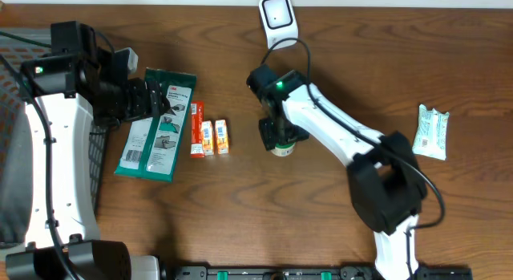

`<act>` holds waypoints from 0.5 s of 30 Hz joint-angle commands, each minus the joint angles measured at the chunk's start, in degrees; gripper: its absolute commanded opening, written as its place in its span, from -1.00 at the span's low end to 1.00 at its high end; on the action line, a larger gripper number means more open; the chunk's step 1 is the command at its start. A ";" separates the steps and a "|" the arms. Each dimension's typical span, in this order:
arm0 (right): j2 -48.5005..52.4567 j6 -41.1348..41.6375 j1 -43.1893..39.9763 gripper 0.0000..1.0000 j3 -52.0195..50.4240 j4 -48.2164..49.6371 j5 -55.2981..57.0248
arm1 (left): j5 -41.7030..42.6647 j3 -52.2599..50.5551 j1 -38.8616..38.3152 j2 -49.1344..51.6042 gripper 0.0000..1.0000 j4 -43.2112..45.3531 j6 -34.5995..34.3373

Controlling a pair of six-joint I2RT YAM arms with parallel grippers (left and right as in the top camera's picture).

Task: Scan the item barcode
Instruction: 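Lift the green-lidded jar with the right gripper toward the scanner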

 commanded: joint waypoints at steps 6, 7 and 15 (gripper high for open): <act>-15.85 -5.44 -0.87 -0.73 2.10 0.22 0.48 | 0.31 -0.17 0.02 -0.83 0.74 -0.20 -0.31; -17.07 -5.77 -1.09 -0.74 2.10 0.22 0.50 | 0.31 -0.17 0.02 -0.83 0.74 -0.20 -0.31; -25.55 -5.70 -2.56 -0.98 2.10 1.64 0.48 | 0.28 -0.17 0.02 -0.83 0.74 -0.20 -0.31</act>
